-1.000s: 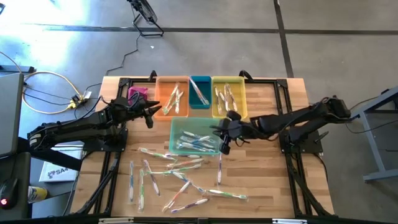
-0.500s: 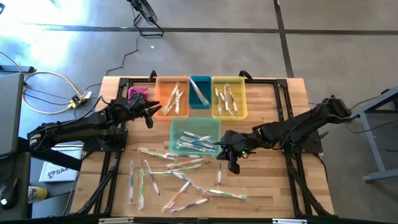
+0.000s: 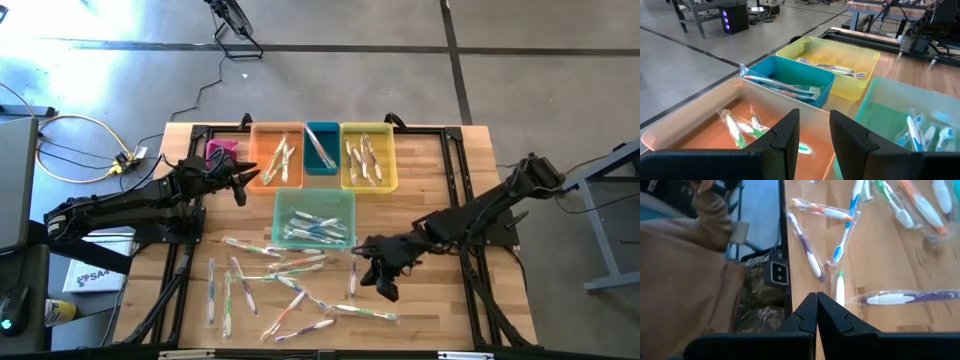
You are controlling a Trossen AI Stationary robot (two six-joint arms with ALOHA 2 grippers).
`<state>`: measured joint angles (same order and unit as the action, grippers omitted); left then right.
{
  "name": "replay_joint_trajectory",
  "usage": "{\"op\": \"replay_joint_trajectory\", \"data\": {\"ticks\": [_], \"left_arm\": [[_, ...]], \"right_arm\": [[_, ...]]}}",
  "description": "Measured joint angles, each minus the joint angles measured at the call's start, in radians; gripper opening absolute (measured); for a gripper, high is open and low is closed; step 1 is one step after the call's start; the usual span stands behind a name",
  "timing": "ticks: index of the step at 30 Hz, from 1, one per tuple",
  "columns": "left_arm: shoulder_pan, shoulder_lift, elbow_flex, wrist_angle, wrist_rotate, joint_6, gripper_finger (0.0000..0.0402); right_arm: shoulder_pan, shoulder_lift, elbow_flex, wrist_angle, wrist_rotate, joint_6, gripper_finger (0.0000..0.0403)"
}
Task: Pick & Place Toothbrushes
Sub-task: Put the green toothbrush into the orange bin
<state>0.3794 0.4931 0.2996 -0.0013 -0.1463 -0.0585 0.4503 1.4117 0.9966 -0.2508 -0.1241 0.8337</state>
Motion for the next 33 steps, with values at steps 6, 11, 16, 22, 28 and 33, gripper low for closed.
{"op": "replay_joint_trajectory", "data": {"ticks": [6,11,16,22,28,33], "left_arm": [[0.0,0.0,0.0,0.001,0.0,-0.003,0.0104],[0.0,0.0,0.0,0.009,0.0,-0.003,0.0104],[0.0,0.0,0.0,0.032,0.0,-0.003,0.0104],[0.0,0.0,0.0,0.076,0.0,-0.003,0.0104],[0.0,0.0,0.0,0.078,0.0,0.001,0.0104],[0.0,0.0,0.0,0.094,0.0,0.002,0.0104]], "right_arm": [[0.085,0.0,0.001,0.0,0.145,0.142,0.0002],[0.134,0.0,0.001,0.029,0.235,0.183,0.0002],[0.153,0.004,0.021,0.092,0.294,0.146,0.0002],[0.166,0.056,0.141,0.001,0.313,0.104,0.0002],[0.164,0.162,0.251,-0.178,0.24,0.138,0.0002],[0.159,0.247,0.27,-0.204,0.123,0.138,0.0002]]}}
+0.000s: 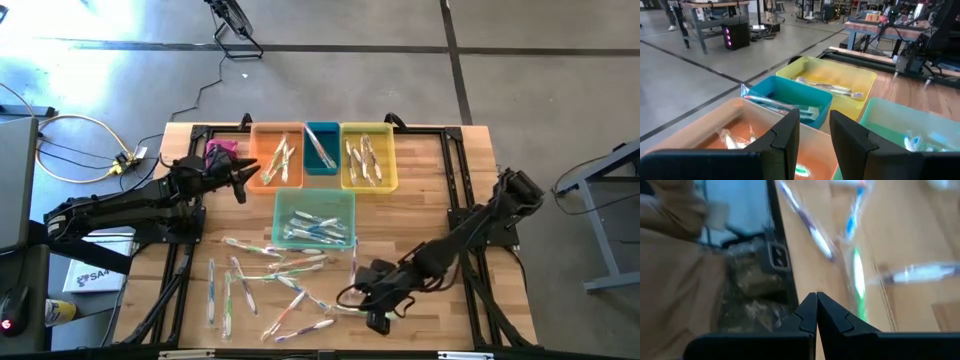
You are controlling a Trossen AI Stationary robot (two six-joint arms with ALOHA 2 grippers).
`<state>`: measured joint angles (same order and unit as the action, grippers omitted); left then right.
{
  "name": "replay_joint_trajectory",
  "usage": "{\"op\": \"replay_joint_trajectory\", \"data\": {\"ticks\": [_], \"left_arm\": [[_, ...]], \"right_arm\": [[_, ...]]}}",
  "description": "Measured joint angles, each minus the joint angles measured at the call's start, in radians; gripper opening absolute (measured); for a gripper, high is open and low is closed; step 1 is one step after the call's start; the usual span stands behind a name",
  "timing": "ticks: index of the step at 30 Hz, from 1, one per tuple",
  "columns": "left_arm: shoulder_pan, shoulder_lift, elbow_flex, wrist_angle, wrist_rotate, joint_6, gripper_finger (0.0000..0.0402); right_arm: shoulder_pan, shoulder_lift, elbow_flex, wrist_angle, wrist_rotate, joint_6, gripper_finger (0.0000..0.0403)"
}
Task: Pick & Place Toothbrushes
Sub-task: Put the green toothbrush into the orange bin
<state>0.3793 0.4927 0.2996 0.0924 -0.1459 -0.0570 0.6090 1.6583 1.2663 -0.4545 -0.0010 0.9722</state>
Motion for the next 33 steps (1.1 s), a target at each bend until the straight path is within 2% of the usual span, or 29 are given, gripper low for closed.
{"op": "replay_joint_trajectory", "data": {"ticks": [9,15,33], "left_arm": [[0.0,0.0,0.0,0.029,0.0,0.0,0.0104],[0.0,0.0,0.0,0.03,0.0,0.0,0.0104],[0.0,0.0,0.0,0.041,0.0,0.054,0.0104]], "right_arm": [[0.016,0.129,0.0,-0.008,-0.118,0.049,0.0002],[0.033,0.16,0.0,-0.013,-0.182,0.097,0.0002],[0.048,0.16,0.0,-0.095,-0.158,0.252,0.0002]]}}
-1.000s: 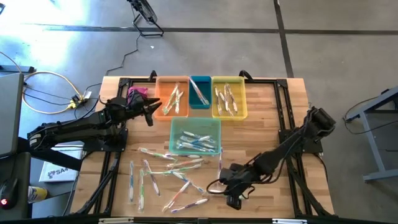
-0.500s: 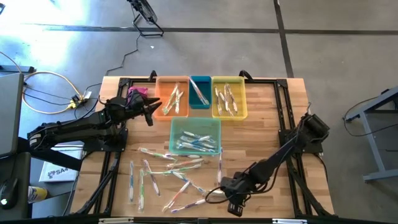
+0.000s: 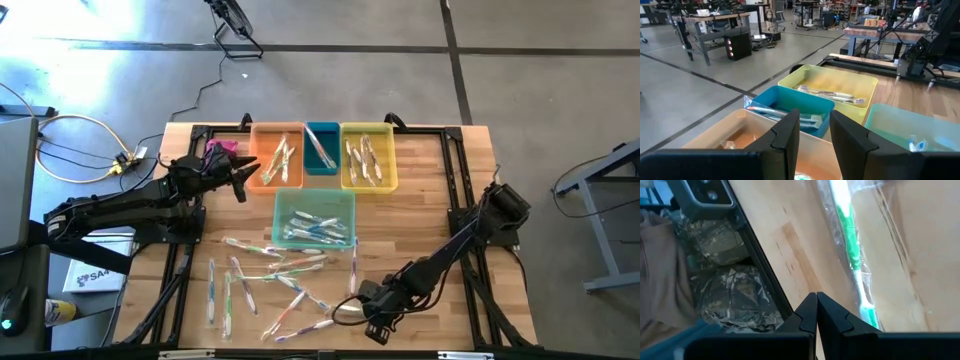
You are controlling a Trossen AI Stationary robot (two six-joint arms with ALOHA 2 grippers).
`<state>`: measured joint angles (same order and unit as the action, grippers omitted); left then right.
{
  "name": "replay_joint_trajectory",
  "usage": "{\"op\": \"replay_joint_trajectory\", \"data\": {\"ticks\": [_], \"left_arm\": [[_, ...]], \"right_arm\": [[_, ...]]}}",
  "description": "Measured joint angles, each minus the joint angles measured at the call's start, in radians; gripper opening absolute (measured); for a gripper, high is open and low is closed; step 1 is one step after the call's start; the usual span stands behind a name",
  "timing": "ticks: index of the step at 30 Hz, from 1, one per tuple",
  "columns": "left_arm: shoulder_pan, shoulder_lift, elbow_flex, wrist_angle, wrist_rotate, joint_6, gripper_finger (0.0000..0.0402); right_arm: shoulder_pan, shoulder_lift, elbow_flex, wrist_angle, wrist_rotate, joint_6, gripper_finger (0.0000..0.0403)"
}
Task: Pick & Place Toothbrushes
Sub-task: Put the green toothbrush into the orange bin
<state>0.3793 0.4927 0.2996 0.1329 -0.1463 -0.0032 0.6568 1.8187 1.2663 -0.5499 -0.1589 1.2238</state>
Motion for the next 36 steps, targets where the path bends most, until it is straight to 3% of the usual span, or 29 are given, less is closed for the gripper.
{"op": "replay_joint_trajectory", "data": {"ticks": [11,17,23,29,36], "left_arm": [[0.0,0.0,0.0,0.0,0.0,0.003,0.0104],[0.0,0.0,0.0,0.0,0.0,0.003,0.0104],[0.0,0.0,0.0,0.0,0.0,0.003,0.0104],[0.0,0.0,0.0,0.0,0.0,0.002,0.0104],[0.0,0.0,0.0,0.0,0.0,0.002,0.0104]], "right_arm": [[-0.004,0.005,-0.002,-0.021,0.114,0.007,0.0011],[0.009,0.005,-0.002,-0.023,0.13,-0.006,0.0079],[0.041,0.005,-0.002,-0.021,0.177,-0.123,0.0138],[0.065,0.037,-0.002,-0.021,0.266,-0.146,0.0142],[0.068,0.128,-0.002,-0.004,0.244,-0.155,0.0137]]}}
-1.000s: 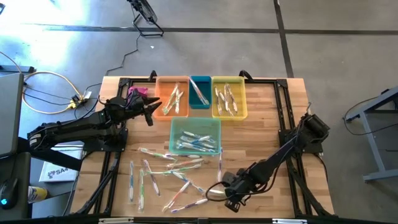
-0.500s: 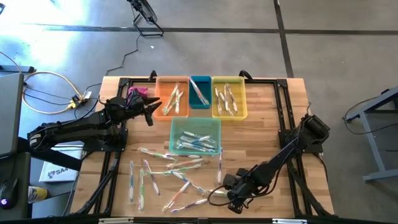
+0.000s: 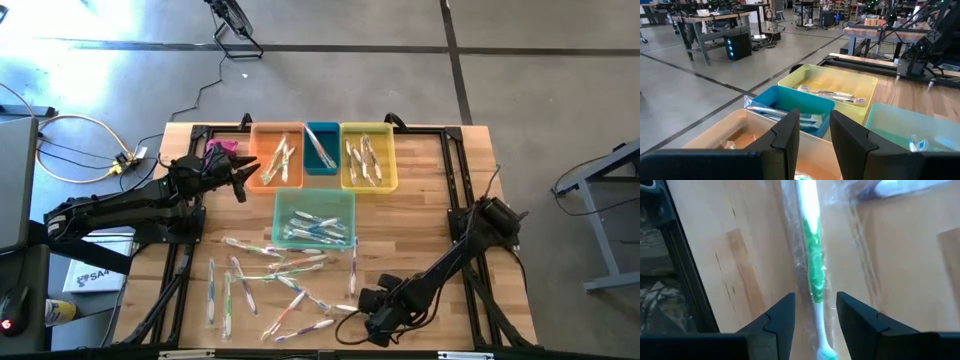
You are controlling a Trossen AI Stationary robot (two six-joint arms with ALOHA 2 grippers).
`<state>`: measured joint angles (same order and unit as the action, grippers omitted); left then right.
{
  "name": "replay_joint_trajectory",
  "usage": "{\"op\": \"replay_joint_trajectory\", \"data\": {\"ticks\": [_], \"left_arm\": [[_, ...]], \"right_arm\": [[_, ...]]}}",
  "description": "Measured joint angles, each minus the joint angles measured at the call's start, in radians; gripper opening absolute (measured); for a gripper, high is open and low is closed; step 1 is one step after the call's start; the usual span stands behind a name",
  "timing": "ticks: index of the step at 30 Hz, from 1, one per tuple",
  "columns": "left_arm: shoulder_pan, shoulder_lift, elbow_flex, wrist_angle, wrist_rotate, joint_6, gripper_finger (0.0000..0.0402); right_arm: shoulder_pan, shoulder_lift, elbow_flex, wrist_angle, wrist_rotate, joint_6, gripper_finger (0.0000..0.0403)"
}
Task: Pick & Place Toothbrushes
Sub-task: Put the green toothbrush into the orange bin
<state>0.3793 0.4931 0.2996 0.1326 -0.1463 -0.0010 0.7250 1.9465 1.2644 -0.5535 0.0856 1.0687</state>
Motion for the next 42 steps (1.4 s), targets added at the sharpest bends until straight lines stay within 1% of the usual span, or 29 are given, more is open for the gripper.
{"op": "replay_joint_trajectory", "data": {"ticks": [7,15,19,27,29,35,42], "left_arm": [[0.0,0.0,0.0,0.0,0.0,0.0,0.0104],[0.0,0.0,0.0,0.0,0.0,0.0,0.0104],[0.0,0.0,0.0,0.0,0.0,0.0,0.0104],[0.0,0.0,0.0,0.0,0.0,0.0,0.0104],[0.0,0.0,0.0,0.0,0.0,0.0,0.0104],[0.0,0.0,0.0,0.0,0.0,0.0,0.0104],[0.0,0.0,0.0,0.0,0.0,-0.003,0.0104]], "right_arm": [[0.004,0.046,0.004,0.01,-0.003,-0.001,0.0136],[0.013,0.063,0.004,0.008,0.015,-0.001,0.0135],[0.013,0.064,0.003,0.004,0.026,-0.001,0.0111],[0.012,0.065,0.002,-0.007,0.021,0.002,0.0029],[0.012,0.065,0.002,-0.003,0.013,0.002,0.0014],[0.012,0.063,0.002,0.008,-0.008,0.027,0.001],[0.012,0.014,-0.005,-0.026,-0.004,0.027,0.0007]]}}
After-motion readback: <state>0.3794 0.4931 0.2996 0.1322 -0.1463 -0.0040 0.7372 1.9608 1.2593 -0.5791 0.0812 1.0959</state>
